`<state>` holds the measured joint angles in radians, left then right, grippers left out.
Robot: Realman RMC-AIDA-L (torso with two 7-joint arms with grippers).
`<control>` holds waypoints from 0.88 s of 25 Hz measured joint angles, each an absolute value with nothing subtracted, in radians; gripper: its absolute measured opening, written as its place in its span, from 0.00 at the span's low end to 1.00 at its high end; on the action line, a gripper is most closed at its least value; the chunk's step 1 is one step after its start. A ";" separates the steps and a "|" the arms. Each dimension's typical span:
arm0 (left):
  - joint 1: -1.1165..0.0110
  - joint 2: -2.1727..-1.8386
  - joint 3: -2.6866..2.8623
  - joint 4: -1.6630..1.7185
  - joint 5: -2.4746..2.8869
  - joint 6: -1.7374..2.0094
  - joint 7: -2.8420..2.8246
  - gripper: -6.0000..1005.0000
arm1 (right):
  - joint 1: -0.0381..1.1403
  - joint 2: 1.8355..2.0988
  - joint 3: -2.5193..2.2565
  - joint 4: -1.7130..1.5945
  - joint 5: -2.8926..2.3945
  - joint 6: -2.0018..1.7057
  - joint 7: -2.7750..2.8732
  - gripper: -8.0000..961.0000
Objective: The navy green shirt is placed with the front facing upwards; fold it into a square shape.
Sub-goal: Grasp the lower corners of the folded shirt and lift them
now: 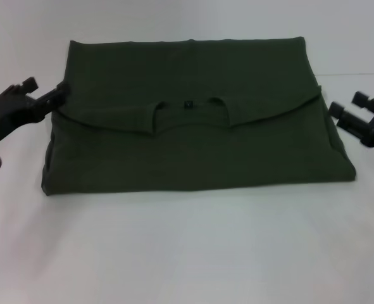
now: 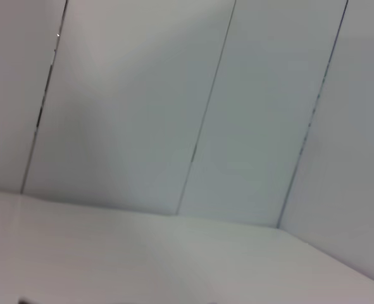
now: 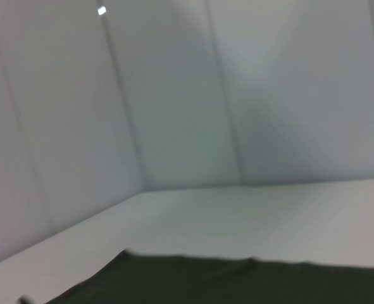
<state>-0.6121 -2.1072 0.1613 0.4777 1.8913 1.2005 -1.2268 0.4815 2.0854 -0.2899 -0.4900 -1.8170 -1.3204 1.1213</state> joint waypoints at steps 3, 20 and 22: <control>-0.557 -2.113 0.250 0.540 1.894 1.217 -1.305 0.89 | 0.463 2.087 -0.352 -0.490 -1.818 -1.334 1.126 0.75; -0.479 -2.119 0.340 0.804 2.223 1.309 -1.731 0.89 | 0.432 2.088 -0.427 -0.482 -1.818 -1.308 1.143 0.75; -0.472 -2.123 0.357 0.826 2.240 1.310 -1.747 0.89 | 0.433 2.089 -0.428 -0.481 -1.818 -1.305 1.148 0.75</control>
<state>-0.4724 -2.1233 0.3566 0.8256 2.2396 1.3100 -1.7472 0.4330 2.0889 -0.4275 -0.4813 -1.8177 -1.3049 1.1484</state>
